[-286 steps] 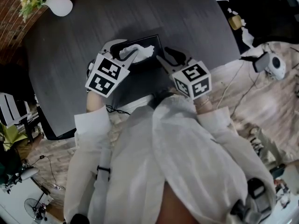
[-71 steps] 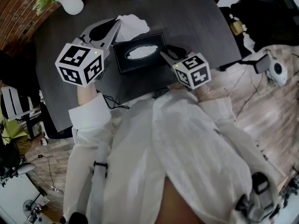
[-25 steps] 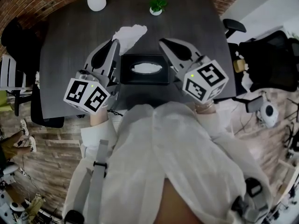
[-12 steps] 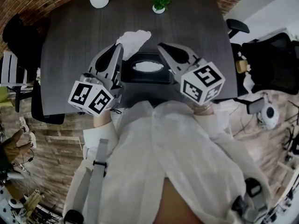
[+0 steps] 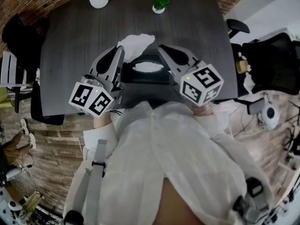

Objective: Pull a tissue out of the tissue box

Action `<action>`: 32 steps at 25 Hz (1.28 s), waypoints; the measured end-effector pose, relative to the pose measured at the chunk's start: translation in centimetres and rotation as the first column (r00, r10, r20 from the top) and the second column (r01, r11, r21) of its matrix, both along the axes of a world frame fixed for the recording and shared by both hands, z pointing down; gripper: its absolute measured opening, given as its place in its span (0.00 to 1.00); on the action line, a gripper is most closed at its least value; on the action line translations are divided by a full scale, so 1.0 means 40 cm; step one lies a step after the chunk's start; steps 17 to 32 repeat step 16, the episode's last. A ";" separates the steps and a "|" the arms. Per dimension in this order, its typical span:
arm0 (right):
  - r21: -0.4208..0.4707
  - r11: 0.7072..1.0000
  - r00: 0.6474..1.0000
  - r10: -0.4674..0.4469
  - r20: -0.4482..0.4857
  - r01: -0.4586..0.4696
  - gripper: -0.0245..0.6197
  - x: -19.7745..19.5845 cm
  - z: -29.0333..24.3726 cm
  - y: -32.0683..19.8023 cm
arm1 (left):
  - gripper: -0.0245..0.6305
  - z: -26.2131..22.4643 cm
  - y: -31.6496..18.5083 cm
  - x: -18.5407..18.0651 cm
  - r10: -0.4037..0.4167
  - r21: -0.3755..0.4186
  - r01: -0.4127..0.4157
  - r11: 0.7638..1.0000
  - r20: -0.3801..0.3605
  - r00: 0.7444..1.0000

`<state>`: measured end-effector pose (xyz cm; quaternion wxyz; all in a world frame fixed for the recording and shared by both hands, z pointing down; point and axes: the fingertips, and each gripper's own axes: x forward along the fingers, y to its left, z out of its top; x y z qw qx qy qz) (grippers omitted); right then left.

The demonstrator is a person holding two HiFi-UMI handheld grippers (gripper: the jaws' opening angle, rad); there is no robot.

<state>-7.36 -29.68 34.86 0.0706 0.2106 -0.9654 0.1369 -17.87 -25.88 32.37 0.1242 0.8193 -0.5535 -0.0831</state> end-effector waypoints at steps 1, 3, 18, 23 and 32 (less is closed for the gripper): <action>-0.003 1.000 1.000 0.002 0.000 -0.002 0.04 0.001 0.003 -0.001 | 0.04 0.002 0.001 0.001 0.001 -0.001 -0.001 1.000 0.000 1.000; -0.005 1.000 1.000 0.004 -0.003 -0.004 0.04 0.003 0.006 -0.002 | 0.04 0.005 0.003 0.000 -0.001 -0.003 0.001 1.000 -0.001 1.000; -0.024 1.000 1.000 0.007 -0.023 -0.007 0.04 0.004 0.028 -0.002 | 0.04 0.010 -0.004 -0.015 0.011 -0.015 -0.011 1.000 -0.026 1.000; -0.024 1.000 1.000 0.007 -0.023 -0.007 0.04 0.004 0.028 -0.002 | 0.04 0.010 -0.004 -0.015 0.011 -0.015 -0.011 1.000 -0.026 1.000; -0.024 1.000 1.000 0.007 -0.023 -0.007 0.04 0.004 0.028 -0.002 | 0.04 0.010 -0.004 -0.015 0.011 -0.015 -0.011 1.000 -0.026 1.000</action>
